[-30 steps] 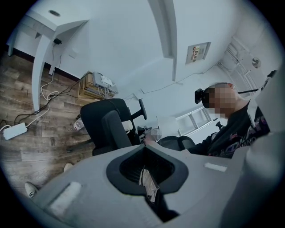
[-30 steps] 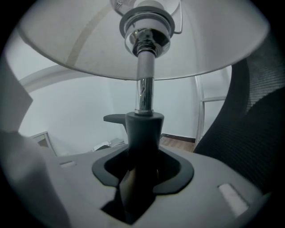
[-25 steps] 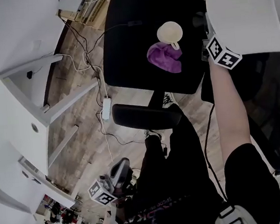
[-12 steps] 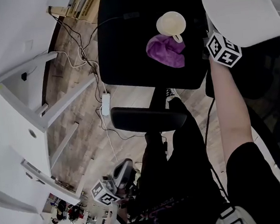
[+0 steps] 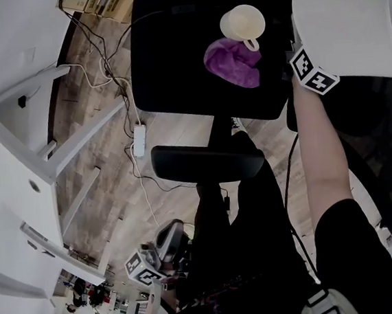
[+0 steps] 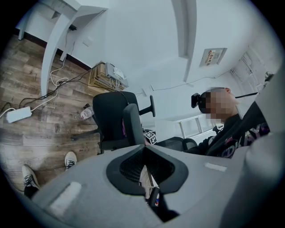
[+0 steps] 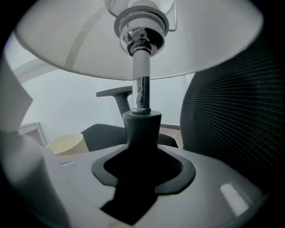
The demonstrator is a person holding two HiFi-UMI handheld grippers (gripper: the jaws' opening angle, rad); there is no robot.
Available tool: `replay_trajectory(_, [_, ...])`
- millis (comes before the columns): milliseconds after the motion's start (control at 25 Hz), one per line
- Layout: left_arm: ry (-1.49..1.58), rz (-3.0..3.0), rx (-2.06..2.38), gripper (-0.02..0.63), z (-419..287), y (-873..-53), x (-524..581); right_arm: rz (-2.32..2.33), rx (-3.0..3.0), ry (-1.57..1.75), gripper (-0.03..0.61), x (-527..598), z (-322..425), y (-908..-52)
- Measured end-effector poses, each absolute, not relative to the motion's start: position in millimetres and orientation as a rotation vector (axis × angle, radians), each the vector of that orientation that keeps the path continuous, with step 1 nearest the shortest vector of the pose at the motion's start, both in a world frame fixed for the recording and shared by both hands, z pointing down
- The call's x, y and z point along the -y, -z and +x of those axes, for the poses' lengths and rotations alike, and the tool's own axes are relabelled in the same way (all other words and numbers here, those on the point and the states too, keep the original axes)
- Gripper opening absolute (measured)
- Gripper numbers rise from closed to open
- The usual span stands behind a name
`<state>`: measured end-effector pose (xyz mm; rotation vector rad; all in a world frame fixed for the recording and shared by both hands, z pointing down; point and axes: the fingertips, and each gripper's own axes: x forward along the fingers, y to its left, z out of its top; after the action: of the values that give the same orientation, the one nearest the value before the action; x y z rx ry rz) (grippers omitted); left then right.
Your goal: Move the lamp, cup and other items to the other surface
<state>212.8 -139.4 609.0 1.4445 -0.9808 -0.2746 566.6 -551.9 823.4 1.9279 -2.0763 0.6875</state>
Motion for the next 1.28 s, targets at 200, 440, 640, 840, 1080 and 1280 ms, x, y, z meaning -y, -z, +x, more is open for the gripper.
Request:
replay_trajectory(200, [0.289, 1.437, 0.995, 0.0, 205.8, -607.6, 134.9, 1.887, 2.006, -0.689, 0.252, 540.2, 564.1, -834.3])
replay_trajectory(440, [0.315, 1.436, 1.005, 0.0, 202.2, -610.8, 129.4, 1.853, 1.951, -0.741, 0.25, 514.0, 562.3, -847.8])
replay_trajectory(640, [0.357, 1.453, 0.994, 0.0, 208.1, -605.5, 129.2, 1.796, 1.921, -0.797, 0.245, 480.7, 556.6, -853.8])
replay_trajectory(840, [0.401, 1.475, 0.998, 0.0, 211.3, -597.9, 126.9, 1.716, 1.919, -0.832, 0.233, 451.7, 549.0, -852.8])
replay_trajectory(1080, [0.452, 1.529, 1.005, 0.0, 215.1, -581.0, 125.6, 1.636, 1.954, -0.885, 0.232, 433.5, 532.9, -838.3])
replay_trajectory(1280, [0.484, 1.573, 1.036, 0.0, 212.4, -566.1, 124.5, 1.463, 1.991, -0.965, 0.235, 399.7, 515.3, -831.4])
